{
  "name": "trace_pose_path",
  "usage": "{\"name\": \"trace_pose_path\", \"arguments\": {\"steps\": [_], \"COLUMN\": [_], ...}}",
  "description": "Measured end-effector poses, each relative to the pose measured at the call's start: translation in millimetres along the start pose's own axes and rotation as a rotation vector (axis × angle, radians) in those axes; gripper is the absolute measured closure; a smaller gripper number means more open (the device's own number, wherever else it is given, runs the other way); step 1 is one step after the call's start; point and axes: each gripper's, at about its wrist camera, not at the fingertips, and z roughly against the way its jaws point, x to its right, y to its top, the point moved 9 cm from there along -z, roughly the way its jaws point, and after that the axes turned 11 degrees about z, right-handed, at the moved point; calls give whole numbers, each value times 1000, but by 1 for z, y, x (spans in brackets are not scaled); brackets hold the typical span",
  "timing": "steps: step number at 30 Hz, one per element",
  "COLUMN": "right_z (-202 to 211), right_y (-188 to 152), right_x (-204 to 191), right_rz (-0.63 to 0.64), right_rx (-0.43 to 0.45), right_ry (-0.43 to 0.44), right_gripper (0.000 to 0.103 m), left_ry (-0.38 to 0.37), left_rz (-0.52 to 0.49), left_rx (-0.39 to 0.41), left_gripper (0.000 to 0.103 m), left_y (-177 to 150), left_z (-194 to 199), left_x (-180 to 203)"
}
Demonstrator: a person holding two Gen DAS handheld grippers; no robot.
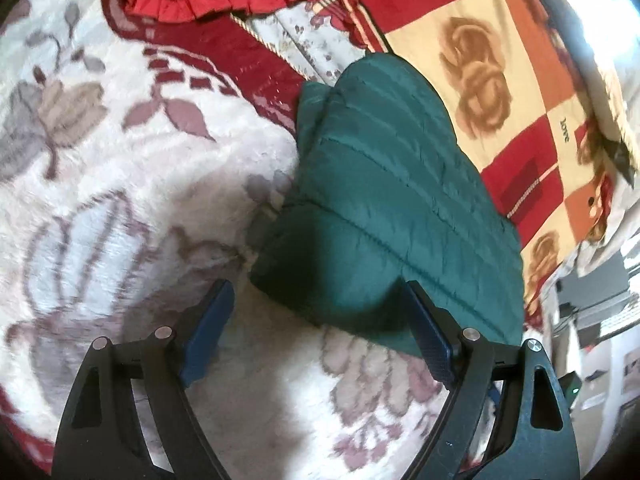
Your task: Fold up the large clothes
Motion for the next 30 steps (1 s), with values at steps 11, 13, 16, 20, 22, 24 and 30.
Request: {"name": "trace_pose_path", "arguments": {"steps": [11,13,16,20,22,24,30], "right_z": [-30,-32,-36,-39,-38,-33,-13], "right_y": [27,32,37,40,40,40,40], "right_x": [2,4,5,5,3,0,-18], "right_rz": [-82,-98,-118,-113,-105,-83,26], "right_rx": [39,45,48,40,38,43,43], "right_ry": [27,24,22,17,22,22,8], "right_gripper": [0,0,0,11,25,42,67], "left_ry": [-14,-6,5,12,12,15,-22], "left_rz": [75,81,78,66,46,16,-37], "left_rx": [48,53,54,55,59,73,108], "left_gripper": [9,9,9,9,15,24,63], "left_y": [19,22,23,23,22,21,22], "left_z": [-19,-22,-24,-25,-23,-20,3], "left_x": [11,12,12,12,14,17,27]}}
